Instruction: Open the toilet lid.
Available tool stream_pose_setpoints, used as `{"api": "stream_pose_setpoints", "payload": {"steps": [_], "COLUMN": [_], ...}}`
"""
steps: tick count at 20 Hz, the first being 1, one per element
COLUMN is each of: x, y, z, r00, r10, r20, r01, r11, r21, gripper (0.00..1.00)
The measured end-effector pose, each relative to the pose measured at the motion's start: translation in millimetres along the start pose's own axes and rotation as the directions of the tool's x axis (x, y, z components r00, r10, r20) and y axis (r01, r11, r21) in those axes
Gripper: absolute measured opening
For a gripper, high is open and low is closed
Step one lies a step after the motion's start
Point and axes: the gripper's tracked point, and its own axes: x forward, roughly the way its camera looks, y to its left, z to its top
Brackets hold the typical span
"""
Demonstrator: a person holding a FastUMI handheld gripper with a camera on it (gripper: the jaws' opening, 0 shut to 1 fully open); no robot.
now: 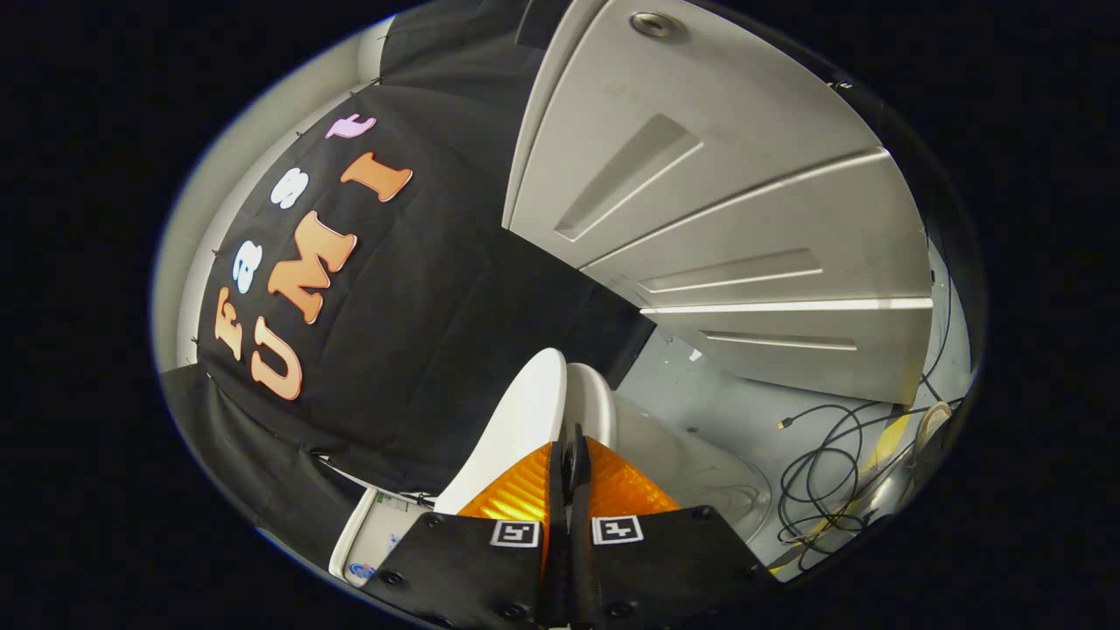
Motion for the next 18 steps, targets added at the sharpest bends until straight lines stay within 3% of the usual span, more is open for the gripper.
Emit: {"api": "stream_pose_setpoints", "payload": {"steps": [3,10,16,18], "x": [8.9,-12.3,-46.6,-49.9], "y": [23.3,108.7,230.9,253.9], "z": [23.7,43.4,39.7,31.8], "r00": [0.997,0.997,0.99,0.991], "r10": [-0.016,0.012,0.112,0.099], "r20": [0.071,0.074,0.091,0.087], "r01": [0.021,0.009,-0.055,-0.037], "r11": [0.997,0.962,0.876,0.841], "r21": [-0.08,-0.273,-0.478,-0.54], "gripper": [0.08,0.08,0.08,0.08]}}
